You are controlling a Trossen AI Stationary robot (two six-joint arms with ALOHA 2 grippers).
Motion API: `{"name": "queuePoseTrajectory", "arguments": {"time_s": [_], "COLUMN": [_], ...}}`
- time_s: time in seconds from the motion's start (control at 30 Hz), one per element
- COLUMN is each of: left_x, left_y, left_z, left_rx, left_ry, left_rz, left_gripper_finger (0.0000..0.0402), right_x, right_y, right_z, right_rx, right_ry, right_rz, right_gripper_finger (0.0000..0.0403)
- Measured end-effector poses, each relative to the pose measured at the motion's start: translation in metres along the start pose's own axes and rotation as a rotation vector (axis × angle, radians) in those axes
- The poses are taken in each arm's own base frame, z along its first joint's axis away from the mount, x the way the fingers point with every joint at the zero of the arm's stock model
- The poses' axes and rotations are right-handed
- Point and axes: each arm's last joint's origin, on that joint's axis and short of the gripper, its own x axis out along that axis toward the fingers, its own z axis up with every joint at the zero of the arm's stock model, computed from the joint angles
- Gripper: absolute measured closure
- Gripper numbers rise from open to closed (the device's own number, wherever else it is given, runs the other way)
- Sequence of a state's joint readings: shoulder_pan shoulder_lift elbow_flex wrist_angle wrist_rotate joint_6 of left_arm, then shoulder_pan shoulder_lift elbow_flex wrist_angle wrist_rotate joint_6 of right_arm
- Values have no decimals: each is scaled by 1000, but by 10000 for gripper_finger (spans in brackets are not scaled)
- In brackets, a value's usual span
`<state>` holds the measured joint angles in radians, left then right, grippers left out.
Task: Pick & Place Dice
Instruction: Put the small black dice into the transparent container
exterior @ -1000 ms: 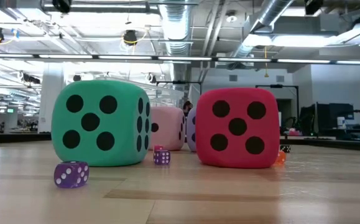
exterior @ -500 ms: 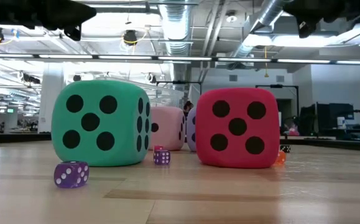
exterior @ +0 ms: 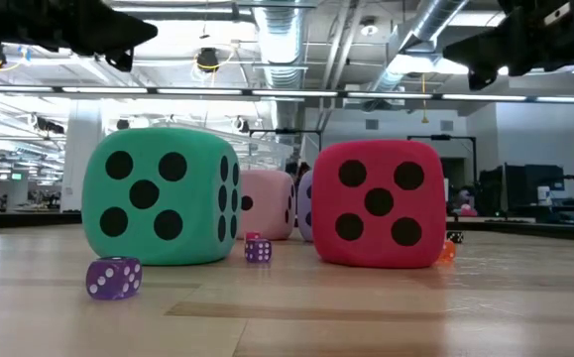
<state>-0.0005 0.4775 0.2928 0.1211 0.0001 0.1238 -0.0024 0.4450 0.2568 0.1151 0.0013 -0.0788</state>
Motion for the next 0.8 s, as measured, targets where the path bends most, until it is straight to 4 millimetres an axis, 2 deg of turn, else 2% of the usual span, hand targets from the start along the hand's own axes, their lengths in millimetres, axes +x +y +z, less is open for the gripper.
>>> {"name": "queuePoseTrajectory", "arguments": {"time_s": [0.2,0.43,0.67,0.8], "left_x": [12,22,22,22], "left_y": [-1,0,1,2], "left_z": [-8,-1,9,13], "left_rx": [-6,-8,-8,-8], "left_ry": [67,-26,-128,-167], "left_rz": [-8,3,15,20], "left_gripper_finger": [401,401,401,401], "right_x": [0,0,0,0], "right_y": [0,0,0,0], "right_z": [0,0,0,0], "right_rx": [-17,-26,78,79], "right_ry": [-1,2,2,2], "right_rz": [0,2,2,2], "right_gripper_finger": [385,385,385,385]}}
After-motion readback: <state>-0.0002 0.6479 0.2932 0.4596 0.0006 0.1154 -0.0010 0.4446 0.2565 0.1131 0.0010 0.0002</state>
